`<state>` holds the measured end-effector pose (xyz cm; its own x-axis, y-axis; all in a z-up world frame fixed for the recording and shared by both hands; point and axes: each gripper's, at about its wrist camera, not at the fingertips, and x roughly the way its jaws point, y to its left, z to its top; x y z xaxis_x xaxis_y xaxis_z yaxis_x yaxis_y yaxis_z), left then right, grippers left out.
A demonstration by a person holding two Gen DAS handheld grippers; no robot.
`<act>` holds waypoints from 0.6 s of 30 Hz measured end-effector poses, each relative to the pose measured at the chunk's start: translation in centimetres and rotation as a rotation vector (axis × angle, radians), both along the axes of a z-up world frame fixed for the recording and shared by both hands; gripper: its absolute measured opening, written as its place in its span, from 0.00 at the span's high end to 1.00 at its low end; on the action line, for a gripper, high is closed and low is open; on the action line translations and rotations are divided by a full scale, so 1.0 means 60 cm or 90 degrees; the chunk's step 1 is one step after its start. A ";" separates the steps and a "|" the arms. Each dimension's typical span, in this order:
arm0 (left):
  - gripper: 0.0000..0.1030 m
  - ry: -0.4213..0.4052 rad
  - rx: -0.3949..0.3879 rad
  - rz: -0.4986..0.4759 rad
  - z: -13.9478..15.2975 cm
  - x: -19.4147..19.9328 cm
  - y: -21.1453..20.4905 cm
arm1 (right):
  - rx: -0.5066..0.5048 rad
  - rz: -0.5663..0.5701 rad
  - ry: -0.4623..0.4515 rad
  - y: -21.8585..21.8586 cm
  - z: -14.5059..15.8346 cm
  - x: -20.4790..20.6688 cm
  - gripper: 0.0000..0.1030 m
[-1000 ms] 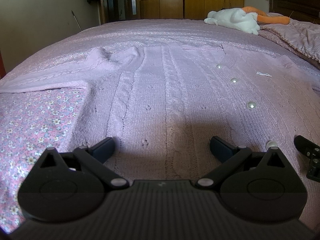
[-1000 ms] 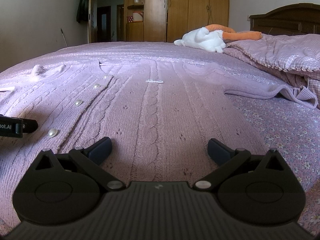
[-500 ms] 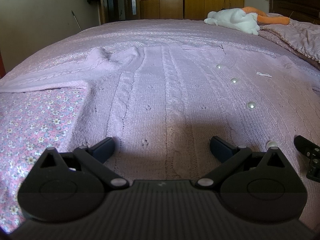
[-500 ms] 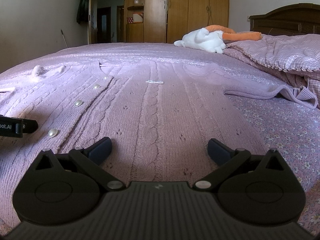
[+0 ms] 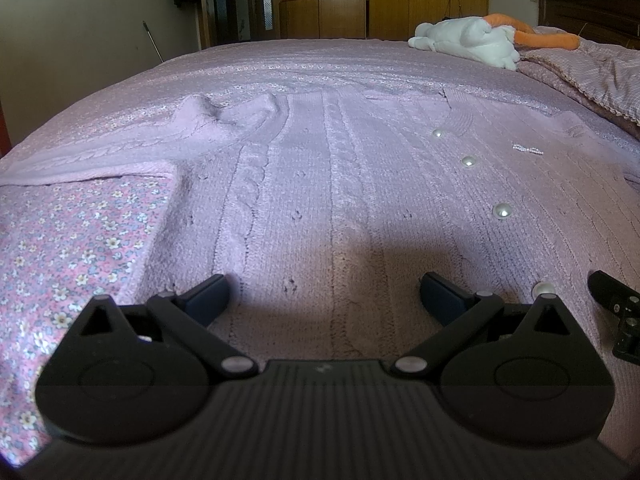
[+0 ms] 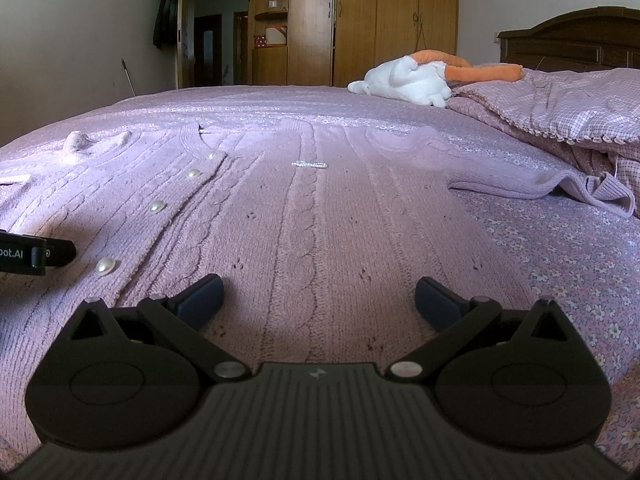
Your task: Fold small clothes
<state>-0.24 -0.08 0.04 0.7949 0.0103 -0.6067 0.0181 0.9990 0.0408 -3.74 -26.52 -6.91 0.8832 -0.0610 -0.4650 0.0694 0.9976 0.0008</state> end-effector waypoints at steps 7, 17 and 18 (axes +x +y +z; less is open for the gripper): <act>0.00 -0.001 0.000 0.000 0.000 0.000 0.000 | 0.000 0.000 -0.001 0.000 0.000 -0.001 0.00; 0.00 0.000 0.000 0.000 0.000 0.000 0.000 | 0.005 -0.003 -0.004 0.000 0.001 -0.002 0.00; 0.00 0.002 -0.001 0.000 0.001 0.000 0.000 | 0.004 -0.004 -0.002 0.001 0.002 -0.001 0.00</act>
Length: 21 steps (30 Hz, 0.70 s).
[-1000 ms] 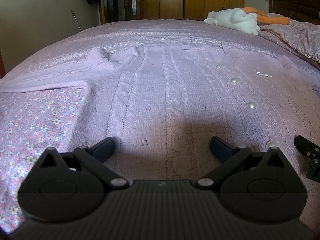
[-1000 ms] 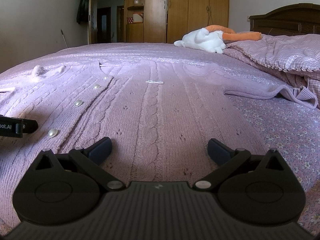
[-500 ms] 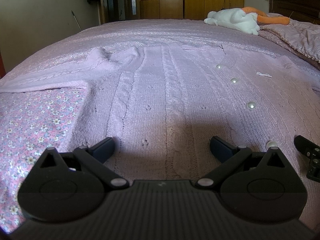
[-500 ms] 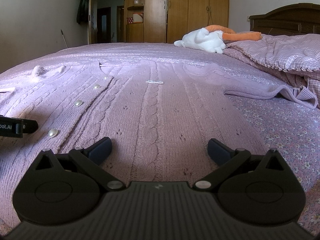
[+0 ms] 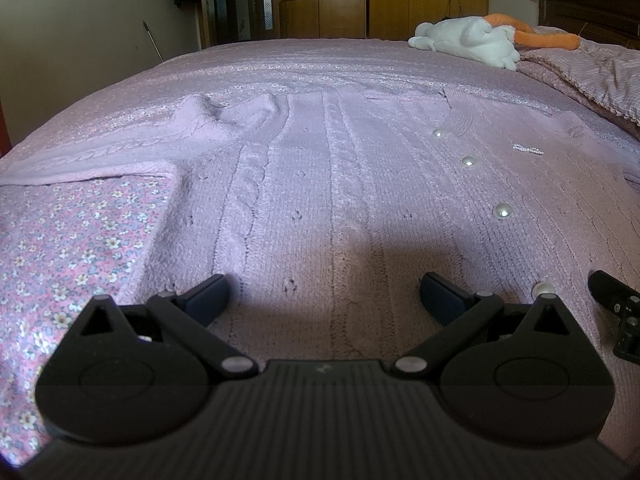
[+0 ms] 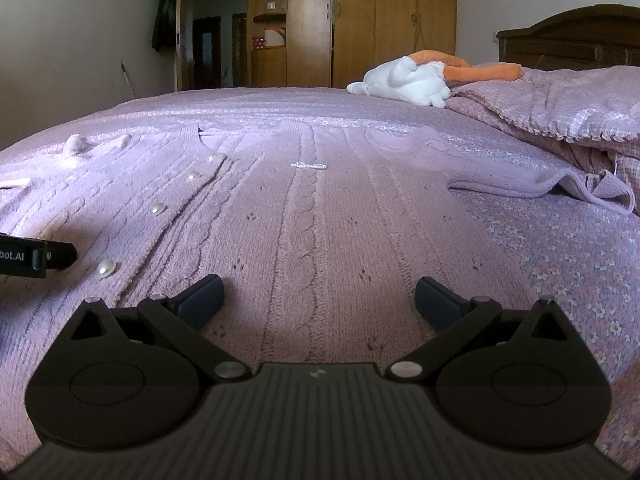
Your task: Fold small clothes
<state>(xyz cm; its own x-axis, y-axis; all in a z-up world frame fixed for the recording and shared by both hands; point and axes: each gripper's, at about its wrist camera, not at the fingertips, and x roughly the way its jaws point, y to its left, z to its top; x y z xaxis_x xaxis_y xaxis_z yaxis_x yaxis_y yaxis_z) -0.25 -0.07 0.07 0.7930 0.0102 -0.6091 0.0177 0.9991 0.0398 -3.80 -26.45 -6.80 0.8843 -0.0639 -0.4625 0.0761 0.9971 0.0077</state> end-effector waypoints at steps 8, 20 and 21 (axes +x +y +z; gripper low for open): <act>0.00 0.029 0.000 -0.003 0.009 0.011 0.000 | 0.010 0.018 0.029 -0.004 0.005 0.010 0.00; 0.00 0.056 0.002 -0.007 0.009 0.022 0.001 | 0.108 0.016 0.019 -0.176 0.105 0.040 0.00; 0.00 0.058 0.002 -0.007 0.010 0.023 0.001 | 0.094 0.000 0.016 -0.199 0.113 0.046 0.00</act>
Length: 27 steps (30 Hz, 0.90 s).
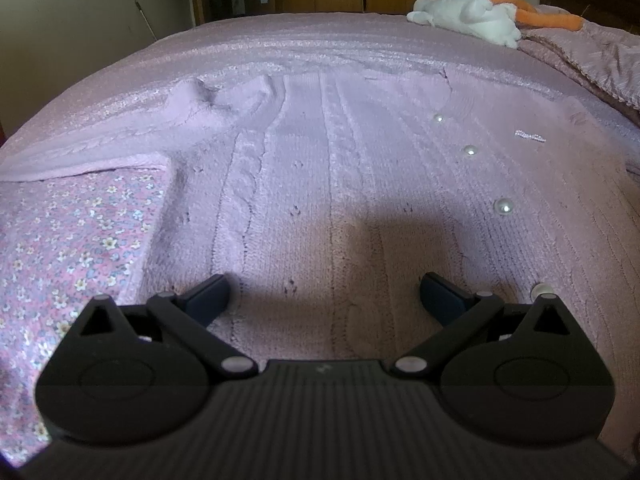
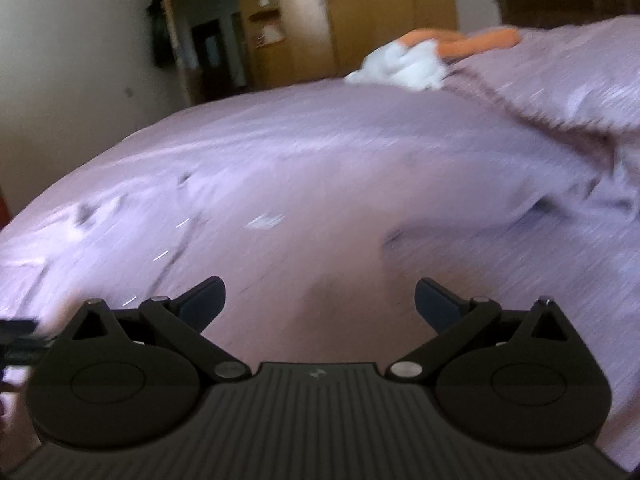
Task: Fold small clothes
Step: 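Reach the right tool to the cardigan sleeve cuff and grasp it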
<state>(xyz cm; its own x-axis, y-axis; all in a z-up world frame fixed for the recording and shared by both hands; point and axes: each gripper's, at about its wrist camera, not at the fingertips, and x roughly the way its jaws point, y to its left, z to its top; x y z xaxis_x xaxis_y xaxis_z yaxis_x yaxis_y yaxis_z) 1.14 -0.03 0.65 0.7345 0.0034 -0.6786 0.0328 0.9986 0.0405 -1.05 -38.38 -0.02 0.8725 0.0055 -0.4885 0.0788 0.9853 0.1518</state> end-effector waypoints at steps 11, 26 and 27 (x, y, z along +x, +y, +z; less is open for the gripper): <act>0.00 -0.004 0.007 0.002 -0.004 0.002 -0.002 | -0.147 -0.187 0.028 -0.261 0.004 0.077 0.00; 0.00 0.012 0.013 0.010 -0.002 0.014 -0.004 | -0.068 -0.217 0.110 -0.396 -0.086 0.153 0.18; 0.00 0.012 0.013 0.009 -0.002 0.014 -0.003 | -0.084 -0.209 0.113 -0.390 -0.091 0.158 0.21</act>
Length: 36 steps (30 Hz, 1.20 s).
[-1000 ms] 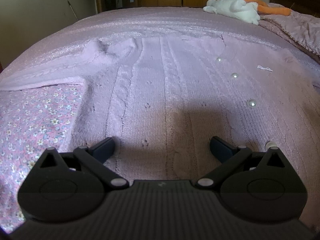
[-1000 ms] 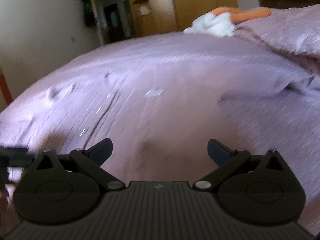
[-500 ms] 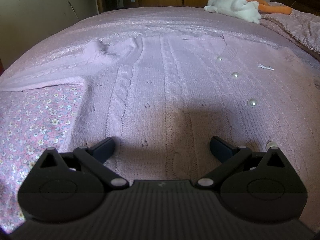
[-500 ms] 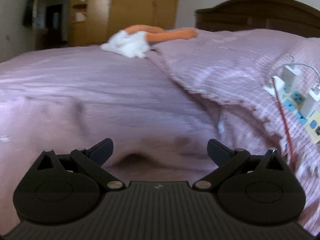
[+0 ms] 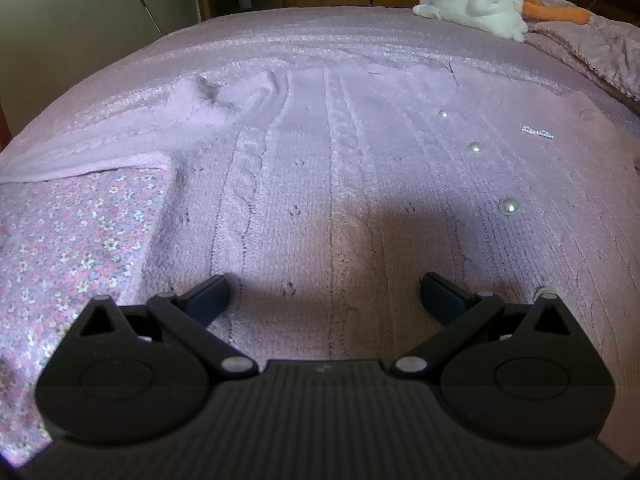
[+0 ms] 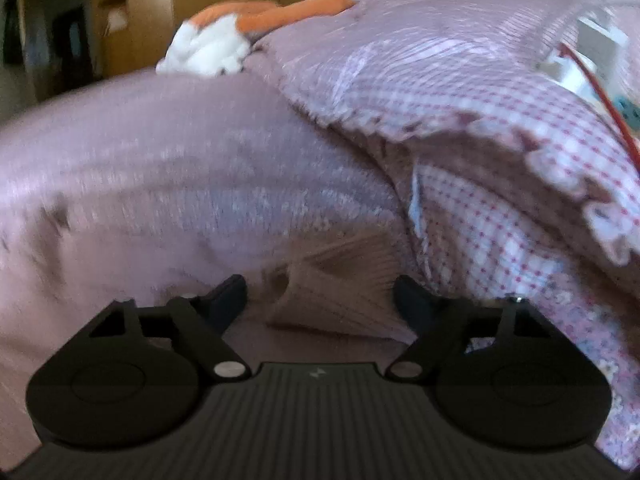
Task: Fold small clothes
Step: 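Reach the right tool to the cardigan sleeve cuff and grasp it, then lift the sleeve with the right tool and fold it across the cardigan body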
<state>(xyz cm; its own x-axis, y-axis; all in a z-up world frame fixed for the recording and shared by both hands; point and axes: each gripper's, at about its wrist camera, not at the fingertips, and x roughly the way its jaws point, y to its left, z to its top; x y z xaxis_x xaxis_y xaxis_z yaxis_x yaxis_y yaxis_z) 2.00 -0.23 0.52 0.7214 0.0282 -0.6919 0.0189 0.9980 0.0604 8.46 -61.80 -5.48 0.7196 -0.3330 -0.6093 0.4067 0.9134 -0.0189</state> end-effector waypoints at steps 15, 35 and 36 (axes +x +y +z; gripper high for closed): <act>0.00 0.012 0.000 0.000 0.003 0.002 0.000 | 0.165 -0.060 -0.069 -0.011 0.076 -0.013 0.77; 0.00 0.031 -0.031 0.053 0.079 0.033 0.087 | 0.272 0.140 -0.189 0.274 0.339 0.019 0.79; 0.00 0.030 -0.034 0.056 0.082 0.034 0.098 | 0.277 0.150 -0.190 0.293 0.349 0.023 0.79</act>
<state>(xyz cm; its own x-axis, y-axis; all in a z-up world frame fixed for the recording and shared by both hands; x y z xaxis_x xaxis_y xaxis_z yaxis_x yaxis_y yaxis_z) 4.04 5.63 5.43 0.6847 0.0530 -0.7269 -0.0677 0.9977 0.0089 9.84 -44.22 15.45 0.9057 0.0922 -0.4137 0.1219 0.8782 0.4625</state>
